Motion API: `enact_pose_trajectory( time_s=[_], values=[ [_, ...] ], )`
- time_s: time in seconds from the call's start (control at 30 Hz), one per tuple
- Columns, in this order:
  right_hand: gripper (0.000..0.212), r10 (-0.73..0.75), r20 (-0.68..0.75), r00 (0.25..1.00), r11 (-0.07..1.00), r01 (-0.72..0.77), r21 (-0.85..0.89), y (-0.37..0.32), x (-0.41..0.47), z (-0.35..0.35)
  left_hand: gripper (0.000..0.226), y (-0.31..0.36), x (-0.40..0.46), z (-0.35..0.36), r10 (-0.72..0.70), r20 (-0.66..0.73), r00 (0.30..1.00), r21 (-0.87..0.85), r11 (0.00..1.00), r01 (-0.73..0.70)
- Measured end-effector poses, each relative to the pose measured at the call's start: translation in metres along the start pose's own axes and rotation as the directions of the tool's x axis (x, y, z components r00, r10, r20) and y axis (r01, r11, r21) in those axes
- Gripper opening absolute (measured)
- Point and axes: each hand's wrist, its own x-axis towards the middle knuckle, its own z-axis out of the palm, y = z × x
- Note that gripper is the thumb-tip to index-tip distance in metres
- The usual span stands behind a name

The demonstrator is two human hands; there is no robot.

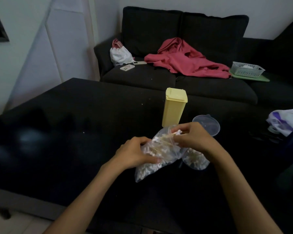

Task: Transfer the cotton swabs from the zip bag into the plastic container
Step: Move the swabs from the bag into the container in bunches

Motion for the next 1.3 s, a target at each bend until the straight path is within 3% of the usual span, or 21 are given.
enact_pose_trajectory(
  time_s=[0.27,0.4,0.47,0.57,0.73,1.07,1.3],
  values=[
    [0.018,-0.065,0.026,0.998,0.994,0.063,0.09,0.005,-0.003,-0.017,0.068,0.003,0.006,0.002,-0.002,0.017,1.0,-0.067,0.998,0.003],
    [0.019,-0.094,0.022,0.995,0.987,0.096,-0.128,0.003,-0.002,-0.015,0.06,0.008,0.006,0.004,0.009,0.027,1.0,-0.066,0.998,-0.007],
    [0.018,-0.076,0.042,0.996,0.985,0.081,-0.151,0.003,0.0,-0.013,0.059,0.013,0.005,0.006,0.018,0.02,1.0,-0.02,1.0,-0.018],
    [0.015,-0.03,0.069,0.997,0.996,0.035,-0.08,0.003,0.0,-0.013,0.065,0.019,0.005,0.01,0.025,-0.005,1.0,0.06,0.998,-0.025],
    [0.01,-0.059,-0.019,0.998,0.998,0.058,-0.038,0.005,-0.003,-0.019,0.065,0.029,0.007,0.011,0.026,-0.031,0.999,0.081,0.996,-0.023],
    [0.019,0.015,-0.013,1.0,0.948,-0.01,0.32,0.004,-0.015,-0.054,0.06,0.031,0.014,0.011,-0.015,0.046,0.999,-0.181,0.983,0.023],
    [0.019,-0.013,-0.132,0.991,0.956,0.051,0.29,0.01,-0.014,-0.059,0.061,0.03,0.017,0.013,-0.045,0.061,0.997,-0.188,0.981,0.055]
  ],
)
